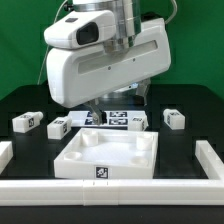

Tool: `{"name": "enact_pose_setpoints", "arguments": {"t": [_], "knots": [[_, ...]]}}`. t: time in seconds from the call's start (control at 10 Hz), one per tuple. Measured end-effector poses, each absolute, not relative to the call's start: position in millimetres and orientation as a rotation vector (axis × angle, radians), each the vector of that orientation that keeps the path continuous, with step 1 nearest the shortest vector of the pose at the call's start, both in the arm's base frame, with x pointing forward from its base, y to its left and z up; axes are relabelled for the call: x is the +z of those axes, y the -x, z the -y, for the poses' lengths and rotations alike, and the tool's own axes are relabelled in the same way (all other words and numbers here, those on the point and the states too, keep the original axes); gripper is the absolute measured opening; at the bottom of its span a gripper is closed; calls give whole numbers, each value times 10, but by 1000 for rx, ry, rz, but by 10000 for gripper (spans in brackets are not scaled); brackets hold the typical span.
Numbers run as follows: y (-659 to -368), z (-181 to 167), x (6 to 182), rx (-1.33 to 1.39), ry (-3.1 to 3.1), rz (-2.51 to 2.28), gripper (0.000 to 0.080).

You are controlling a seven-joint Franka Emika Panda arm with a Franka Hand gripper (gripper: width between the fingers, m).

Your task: Assemble one leg

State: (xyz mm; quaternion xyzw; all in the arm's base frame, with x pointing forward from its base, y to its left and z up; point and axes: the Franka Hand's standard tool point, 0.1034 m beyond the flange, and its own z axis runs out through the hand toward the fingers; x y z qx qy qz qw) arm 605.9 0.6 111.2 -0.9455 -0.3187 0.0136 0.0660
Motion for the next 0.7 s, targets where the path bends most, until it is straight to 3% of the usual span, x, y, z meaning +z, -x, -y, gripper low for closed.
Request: {"name": "enact_pose_setpoints", "arguments": {"t": [0.7], "knots": [[-6001, -45, 1110, -14, 2839, 1055, 650]]}}
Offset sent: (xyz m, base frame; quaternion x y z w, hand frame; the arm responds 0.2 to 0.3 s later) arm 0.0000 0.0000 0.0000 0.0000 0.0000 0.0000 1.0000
